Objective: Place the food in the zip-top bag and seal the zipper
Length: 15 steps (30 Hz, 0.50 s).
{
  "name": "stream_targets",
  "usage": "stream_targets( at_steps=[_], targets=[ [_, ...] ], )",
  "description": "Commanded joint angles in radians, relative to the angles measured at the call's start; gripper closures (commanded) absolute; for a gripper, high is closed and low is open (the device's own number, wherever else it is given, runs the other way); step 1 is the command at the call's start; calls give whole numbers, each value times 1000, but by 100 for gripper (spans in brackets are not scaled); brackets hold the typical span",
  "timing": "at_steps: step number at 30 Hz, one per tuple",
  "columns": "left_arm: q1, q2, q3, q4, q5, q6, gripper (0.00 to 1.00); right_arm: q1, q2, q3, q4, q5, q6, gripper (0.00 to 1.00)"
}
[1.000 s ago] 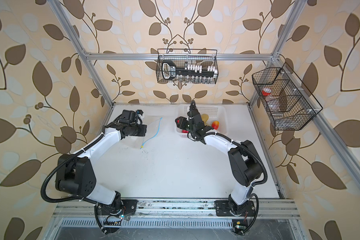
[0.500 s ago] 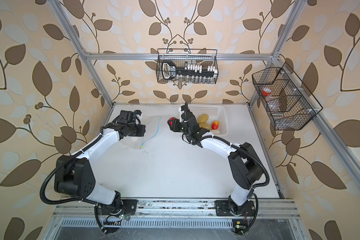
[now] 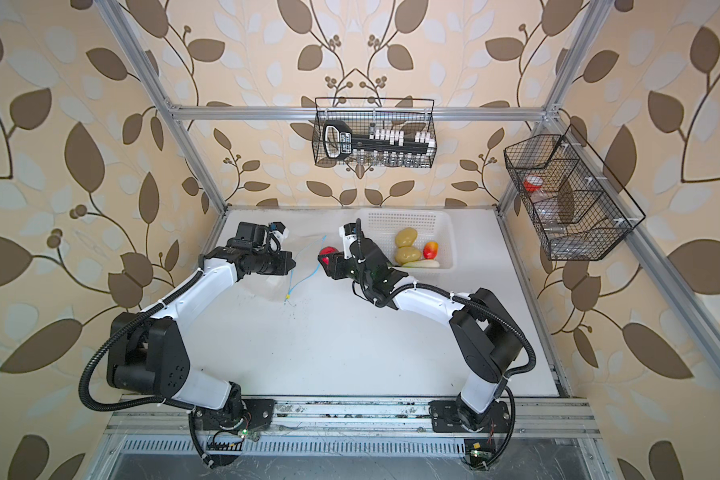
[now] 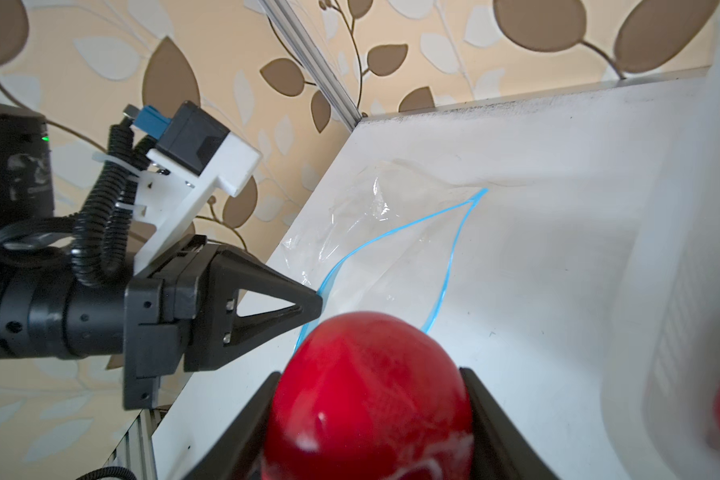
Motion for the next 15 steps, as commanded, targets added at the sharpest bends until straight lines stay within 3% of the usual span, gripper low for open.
stream_targets(
  at_steps=[1, 15],
  targets=[
    [13, -46, -3, 8, 81, 22, 100, 12, 22, 4, 72, -10, 7, 68],
    [22, -99, 11, -7, 143, 10, 100, 58, 125, 94, 54, 1, 27, 69]
  ],
)
